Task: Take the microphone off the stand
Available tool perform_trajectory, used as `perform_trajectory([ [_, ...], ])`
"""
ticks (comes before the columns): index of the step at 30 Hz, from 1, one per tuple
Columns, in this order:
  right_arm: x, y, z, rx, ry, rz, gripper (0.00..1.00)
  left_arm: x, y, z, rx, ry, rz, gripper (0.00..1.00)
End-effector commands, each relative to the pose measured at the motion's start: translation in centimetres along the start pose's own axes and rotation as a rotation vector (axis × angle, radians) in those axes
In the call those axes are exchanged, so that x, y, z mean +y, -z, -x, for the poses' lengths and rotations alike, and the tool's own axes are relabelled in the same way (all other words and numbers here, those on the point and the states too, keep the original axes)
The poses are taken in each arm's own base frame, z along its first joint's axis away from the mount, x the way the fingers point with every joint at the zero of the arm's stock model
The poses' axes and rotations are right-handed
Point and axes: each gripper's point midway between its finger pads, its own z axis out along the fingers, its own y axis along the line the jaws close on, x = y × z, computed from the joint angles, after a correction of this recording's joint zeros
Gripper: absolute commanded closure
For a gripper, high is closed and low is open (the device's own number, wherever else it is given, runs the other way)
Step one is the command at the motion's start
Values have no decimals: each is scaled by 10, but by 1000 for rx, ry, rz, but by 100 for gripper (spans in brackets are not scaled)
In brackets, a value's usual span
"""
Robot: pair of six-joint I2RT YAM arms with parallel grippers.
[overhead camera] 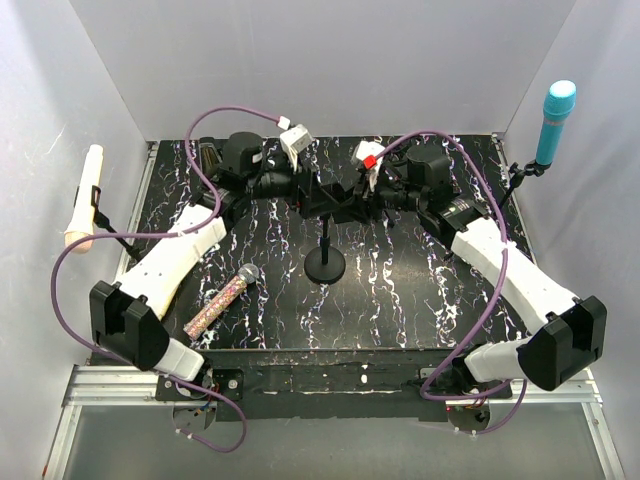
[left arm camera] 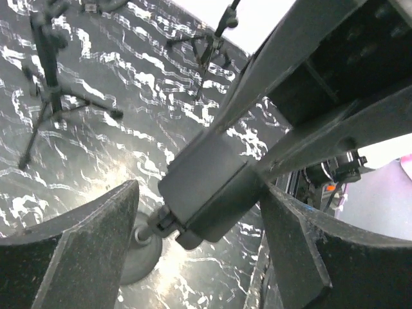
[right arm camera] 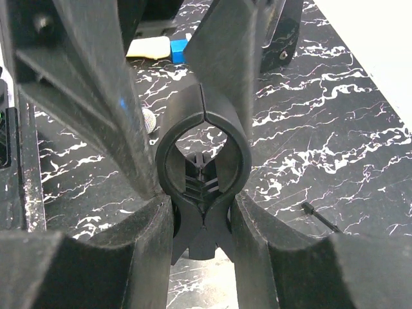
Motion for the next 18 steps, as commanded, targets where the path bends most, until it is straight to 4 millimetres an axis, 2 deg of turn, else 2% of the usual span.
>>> perform_trajectory([
  [1,10,-6,-54,160,-104,22,99,38,7,-59,80,153,209,28],
  [4,14,-7,-66,188,-123,30,99,43,11,-78,84,205,255,30],
  [8,18,-9,-85,235,-144,34,99,36,13,-71,48,167,221,30],
  [13,21,-11,-105,273,-166,31,99,38,10,-69,38,129,213,29],
  [18,21,-14,-122,312,-180,22,99,46,8,-85,59,157,242,29],
])
